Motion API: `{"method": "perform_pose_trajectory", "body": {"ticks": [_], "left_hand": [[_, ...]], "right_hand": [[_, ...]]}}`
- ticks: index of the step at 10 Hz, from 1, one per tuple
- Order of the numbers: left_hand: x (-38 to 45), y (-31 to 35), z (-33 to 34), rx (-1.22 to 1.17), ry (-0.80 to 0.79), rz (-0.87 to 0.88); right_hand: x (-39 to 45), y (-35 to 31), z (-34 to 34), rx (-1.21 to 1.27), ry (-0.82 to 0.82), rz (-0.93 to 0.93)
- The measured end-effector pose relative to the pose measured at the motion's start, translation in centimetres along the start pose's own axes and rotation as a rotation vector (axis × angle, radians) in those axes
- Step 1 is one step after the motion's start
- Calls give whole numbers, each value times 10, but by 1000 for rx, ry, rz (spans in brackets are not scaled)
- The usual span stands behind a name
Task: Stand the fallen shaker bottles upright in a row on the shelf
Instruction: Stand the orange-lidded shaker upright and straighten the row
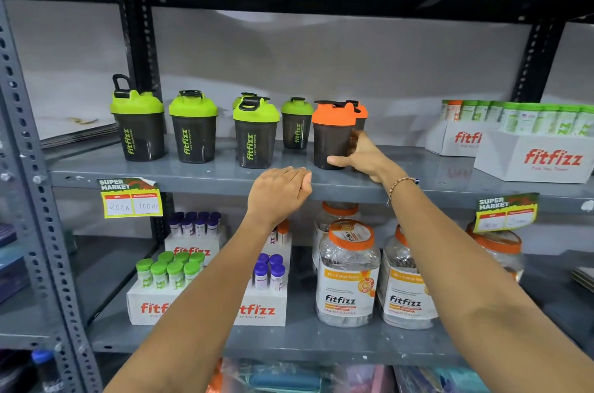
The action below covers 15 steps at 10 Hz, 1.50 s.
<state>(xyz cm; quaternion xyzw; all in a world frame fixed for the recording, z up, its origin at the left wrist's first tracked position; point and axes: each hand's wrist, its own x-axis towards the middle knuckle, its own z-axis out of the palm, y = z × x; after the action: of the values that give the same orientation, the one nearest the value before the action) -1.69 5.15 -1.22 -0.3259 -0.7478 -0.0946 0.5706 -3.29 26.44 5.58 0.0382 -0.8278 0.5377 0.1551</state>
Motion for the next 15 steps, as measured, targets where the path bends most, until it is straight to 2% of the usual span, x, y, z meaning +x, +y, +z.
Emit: {"method": "perform_pose_trajectory", "body": {"ticks": [1,3,5,7,10,12,15], "left_hand": [[1,1,-2,-1,-8,-11],[1,3,-4,-10,-27,-34],[1,3,-4,-10,-40,-56],[1,4,-5,-13,-34,-43],[1,3,-4,-13,-55,-47],[1,2,-4,0,-56,-36],[1,3,-4,-52,-91,-47]], "right_hand": [[-1,-2,2,-76,47,-6],[0,0,-1,45,-20,26],[-2,0,1,-53,-2,1],[-2,1,-3,90,-39,5],[0,1,-4,83,-58,7],[0,2,0,-43,-51,-13],[-6,-1,0,-19,-67,-35]]}}
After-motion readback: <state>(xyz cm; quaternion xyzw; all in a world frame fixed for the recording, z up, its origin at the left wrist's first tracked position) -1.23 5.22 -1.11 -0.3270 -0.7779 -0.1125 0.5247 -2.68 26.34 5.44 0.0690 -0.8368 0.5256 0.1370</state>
